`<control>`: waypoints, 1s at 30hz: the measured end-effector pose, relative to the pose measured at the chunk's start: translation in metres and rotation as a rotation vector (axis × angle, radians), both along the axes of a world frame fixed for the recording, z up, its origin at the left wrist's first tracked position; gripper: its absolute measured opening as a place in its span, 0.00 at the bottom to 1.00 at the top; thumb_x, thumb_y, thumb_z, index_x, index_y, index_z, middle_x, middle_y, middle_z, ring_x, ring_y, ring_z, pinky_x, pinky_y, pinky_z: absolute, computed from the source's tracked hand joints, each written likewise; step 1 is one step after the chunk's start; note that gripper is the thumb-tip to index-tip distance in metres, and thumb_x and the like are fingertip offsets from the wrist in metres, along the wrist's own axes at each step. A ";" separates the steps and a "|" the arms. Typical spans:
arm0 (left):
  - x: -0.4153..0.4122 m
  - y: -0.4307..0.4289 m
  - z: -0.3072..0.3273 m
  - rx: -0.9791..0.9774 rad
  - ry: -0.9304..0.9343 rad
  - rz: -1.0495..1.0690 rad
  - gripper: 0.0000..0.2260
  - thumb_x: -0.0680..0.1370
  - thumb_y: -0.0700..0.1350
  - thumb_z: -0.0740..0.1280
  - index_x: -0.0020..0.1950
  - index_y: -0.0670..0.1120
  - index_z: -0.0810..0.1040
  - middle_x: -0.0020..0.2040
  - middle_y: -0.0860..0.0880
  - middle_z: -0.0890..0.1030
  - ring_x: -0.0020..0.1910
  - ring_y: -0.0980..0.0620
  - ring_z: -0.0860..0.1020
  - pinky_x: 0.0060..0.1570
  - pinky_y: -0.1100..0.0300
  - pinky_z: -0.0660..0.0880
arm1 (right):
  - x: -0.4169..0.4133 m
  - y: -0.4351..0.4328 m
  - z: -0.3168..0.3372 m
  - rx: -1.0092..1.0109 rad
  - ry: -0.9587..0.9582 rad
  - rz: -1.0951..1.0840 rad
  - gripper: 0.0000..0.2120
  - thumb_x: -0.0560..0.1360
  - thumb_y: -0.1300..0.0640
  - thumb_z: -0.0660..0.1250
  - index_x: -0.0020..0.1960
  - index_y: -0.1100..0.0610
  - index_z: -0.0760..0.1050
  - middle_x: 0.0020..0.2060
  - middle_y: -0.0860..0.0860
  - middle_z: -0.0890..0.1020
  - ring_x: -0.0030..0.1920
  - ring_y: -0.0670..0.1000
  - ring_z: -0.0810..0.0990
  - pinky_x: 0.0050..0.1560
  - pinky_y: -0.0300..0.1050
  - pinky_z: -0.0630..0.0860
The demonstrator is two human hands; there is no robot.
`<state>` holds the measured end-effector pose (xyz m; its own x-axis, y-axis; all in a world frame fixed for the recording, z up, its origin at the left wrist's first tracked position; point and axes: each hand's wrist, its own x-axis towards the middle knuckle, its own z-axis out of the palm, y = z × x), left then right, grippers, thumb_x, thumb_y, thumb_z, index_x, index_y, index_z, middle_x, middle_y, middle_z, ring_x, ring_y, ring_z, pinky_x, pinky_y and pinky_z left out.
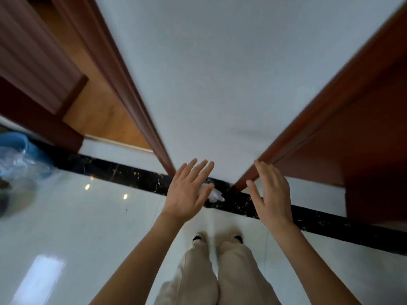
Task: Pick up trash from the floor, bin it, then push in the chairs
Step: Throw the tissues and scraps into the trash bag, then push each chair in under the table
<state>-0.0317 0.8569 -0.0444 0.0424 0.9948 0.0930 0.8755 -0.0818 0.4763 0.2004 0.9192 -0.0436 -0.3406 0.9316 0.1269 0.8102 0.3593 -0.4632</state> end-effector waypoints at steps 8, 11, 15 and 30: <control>0.045 -0.053 0.038 -0.081 0.000 -0.252 0.23 0.83 0.59 0.47 0.76 0.54 0.61 0.73 0.53 0.68 0.75 0.51 0.60 0.74 0.53 0.55 | 0.058 -0.092 0.043 -0.081 -0.030 -0.198 0.30 0.81 0.36 0.44 0.75 0.51 0.63 0.69 0.52 0.73 0.71 0.56 0.68 0.70 0.58 0.64; 0.071 -0.047 0.046 -0.108 0.011 -0.371 0.25 0.82 0.60 0.44 0.76 0.54 0.61 0.74 0.54 0.67 0.76 0.52 0.59 0.74 0.53 0.55 | 0.096 -0.112 0.059 -0.070 0.008 -0.375 0.29 0.80 0.38 0.48 0.74 0.52 0.65 0.67 0.52 0.75 0.69 0.55 0.70 0.69 0.58 0.66; 0.123 -0.018 0.066 -0.064 0.053 -0.541 0.26 0.82 0.61 0.44 0.76 0.52 0.63 0.74 0.53 0.67 0.74 0.51 0.62 0.74 0.54 0.56 | 0.156 -0.141 0.074 -0.027 0.037 -0.550 0.29 0.80 0.38 0.49 0.73 0.53 0.66 0.66 0.52 0.76 0.67 0.56 0.71 0.66 0.59 0.69; 0.479 -0.096 0.117 0.078 -0.067 -1.174 0.27 0.82 0.60 0.46 0.73 0.47 0.69 0.70 0.50 0.72 0.71 0.50 0.67 0.70 0.58 0.58 | 0.388 -0.412 0.112 0.056 -0.037 -1.325 0.27 0.80 0.39 0.52 0.73 0.52 0.68 0.66 0.49 0.75 0.67 0.53 0.71 0.65 0.51 0.69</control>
<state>0.4473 0.7610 0.0728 0.9209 0.3413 0.1884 0.2181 -0.8516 0.4766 0.5884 0.5072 0.0686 0.8116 0.5536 0.1865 0.5723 -0.6896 -0.4438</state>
